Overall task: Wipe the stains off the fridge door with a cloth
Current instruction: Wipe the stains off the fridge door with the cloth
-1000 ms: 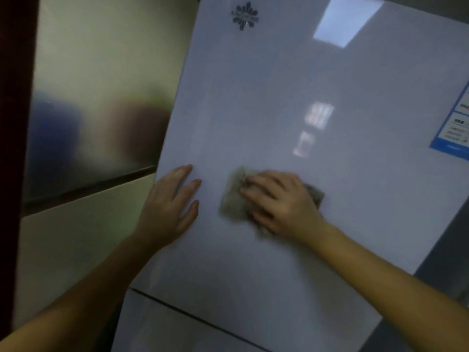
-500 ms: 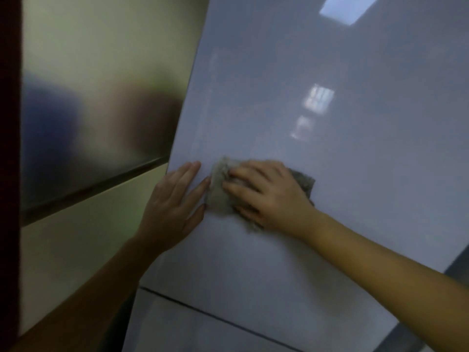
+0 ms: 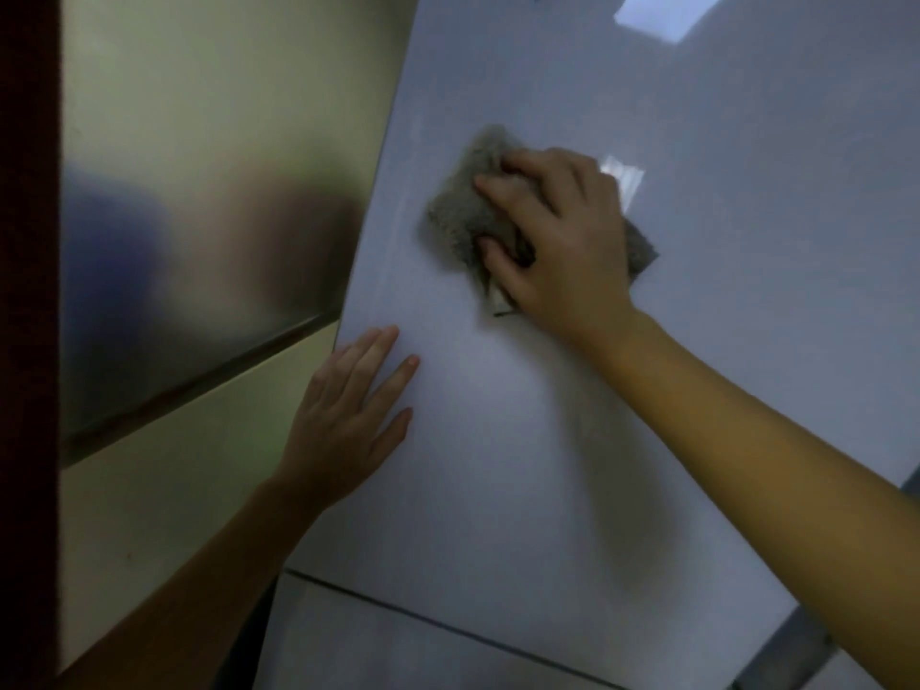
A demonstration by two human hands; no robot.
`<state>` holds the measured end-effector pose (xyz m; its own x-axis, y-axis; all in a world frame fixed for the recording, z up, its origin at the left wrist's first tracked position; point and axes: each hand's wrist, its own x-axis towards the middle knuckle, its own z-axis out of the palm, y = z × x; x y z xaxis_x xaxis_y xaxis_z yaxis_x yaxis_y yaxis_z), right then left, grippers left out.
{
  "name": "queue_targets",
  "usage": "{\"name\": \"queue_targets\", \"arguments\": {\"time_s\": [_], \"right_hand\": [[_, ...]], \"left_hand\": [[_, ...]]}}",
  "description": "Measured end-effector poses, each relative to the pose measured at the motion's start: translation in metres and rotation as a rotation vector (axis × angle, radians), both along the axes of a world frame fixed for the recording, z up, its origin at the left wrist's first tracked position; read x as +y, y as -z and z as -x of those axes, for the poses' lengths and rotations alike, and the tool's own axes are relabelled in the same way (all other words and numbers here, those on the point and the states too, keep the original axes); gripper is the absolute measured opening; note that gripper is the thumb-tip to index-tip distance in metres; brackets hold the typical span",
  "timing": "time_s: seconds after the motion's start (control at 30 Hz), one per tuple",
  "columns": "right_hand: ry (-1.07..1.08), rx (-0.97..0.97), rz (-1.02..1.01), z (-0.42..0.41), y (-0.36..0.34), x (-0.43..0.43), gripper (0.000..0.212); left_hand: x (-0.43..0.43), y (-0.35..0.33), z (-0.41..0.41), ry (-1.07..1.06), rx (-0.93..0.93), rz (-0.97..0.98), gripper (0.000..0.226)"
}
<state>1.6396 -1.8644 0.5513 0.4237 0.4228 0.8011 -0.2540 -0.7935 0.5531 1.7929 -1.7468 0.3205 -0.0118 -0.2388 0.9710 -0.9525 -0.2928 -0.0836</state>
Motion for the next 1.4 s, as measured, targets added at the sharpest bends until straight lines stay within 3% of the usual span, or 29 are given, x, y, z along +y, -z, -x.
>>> {"name": "queue_targets", "arguments": {"time_s": [0.3,0.53,0.67,0.9,0.97,1.1,1.2,1.4], "right_hand": [[-0.066,0.328,0.138,-0.004,0.121,-0.001,0.032],[-0.131,0.719,0.328,0.038,0.219,-0.027,0.022],[-0.096,0.606,0.274,0.047,0.201,-0.030,0.021],[0.027,0.042,-0.071,0.063,0.120,-0.028,0.034],[0.031,0.072,-0.050,0.063,0.135,-0.029,0.035],[-0.007,0.357,0.093,0.069,0.198,-0.039,0.033],[-0.033,0.465,0.119,0.082,0.239,-0.048,0.030],[-0.015,0.216,-0.032,0.118,0.201,-0.062,0.032]], "left_hand": [[0.023,0.036,-0.007,0.033,0.130,0.025,0.051],[0.031,0.047,-0.006,0.034,0.132,-0.050,0.050],[0.032,0.048,-0.003,0.024,0.135,-0.063,0.050],[0.034,0.045,0.004,0.071,0.132,-0.113,0.050],[0.034,0.039,0.007,0.068,0.110,-0.126,0.050],[0.034,0.028,0.011,0.057,0.075,-0.132,0.049],[0.034,0.025,0.014,0.060,0.059,-0.146,0.047],[0.024,0.003,0.026,0.063,0.003,-0.180,0.046]]}}
